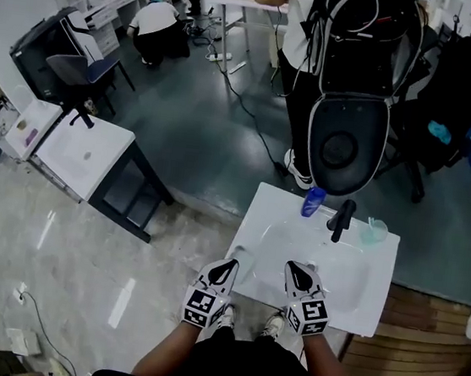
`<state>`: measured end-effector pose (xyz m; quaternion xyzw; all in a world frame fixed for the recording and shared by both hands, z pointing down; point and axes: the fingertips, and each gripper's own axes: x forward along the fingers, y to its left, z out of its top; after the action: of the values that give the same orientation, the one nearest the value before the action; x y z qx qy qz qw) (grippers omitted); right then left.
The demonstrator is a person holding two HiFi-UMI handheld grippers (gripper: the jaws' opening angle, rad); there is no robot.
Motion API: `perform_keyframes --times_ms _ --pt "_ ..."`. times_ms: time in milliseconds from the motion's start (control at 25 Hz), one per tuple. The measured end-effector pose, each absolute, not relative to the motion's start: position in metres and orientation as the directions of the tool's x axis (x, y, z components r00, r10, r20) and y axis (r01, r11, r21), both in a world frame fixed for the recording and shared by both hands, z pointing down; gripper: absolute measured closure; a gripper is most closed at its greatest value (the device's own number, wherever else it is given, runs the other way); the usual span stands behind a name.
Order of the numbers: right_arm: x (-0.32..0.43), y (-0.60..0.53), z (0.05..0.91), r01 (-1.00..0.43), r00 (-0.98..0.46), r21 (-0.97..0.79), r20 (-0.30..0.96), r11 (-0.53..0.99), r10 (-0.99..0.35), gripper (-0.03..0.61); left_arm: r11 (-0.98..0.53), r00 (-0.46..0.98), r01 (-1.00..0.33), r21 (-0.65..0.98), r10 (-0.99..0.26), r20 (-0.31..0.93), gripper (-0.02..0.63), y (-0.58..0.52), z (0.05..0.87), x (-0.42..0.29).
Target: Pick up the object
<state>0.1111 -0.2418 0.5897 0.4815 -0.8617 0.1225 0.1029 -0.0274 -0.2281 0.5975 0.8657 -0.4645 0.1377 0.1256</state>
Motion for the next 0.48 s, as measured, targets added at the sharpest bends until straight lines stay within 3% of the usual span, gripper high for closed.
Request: perform_keyframes --times_ms 200,480 --pt "0.103 -0.240 0.583 -0.847 -0.529 -0.092 0.245 0.524 -0.812 0.560 -0.491 0.487 -0.866 0.091 -0.788 0.377 0.592 -0.225 0.606 -0.035" --pt "0.097 -0.232 0.607 -0.822 -0.565 -0.122 0.287 0.556 -0.773 0.560 -0.430 0.419 -0.900 0.075 -0.801 0.429 0.591 -0.221 0.631 -0.043"
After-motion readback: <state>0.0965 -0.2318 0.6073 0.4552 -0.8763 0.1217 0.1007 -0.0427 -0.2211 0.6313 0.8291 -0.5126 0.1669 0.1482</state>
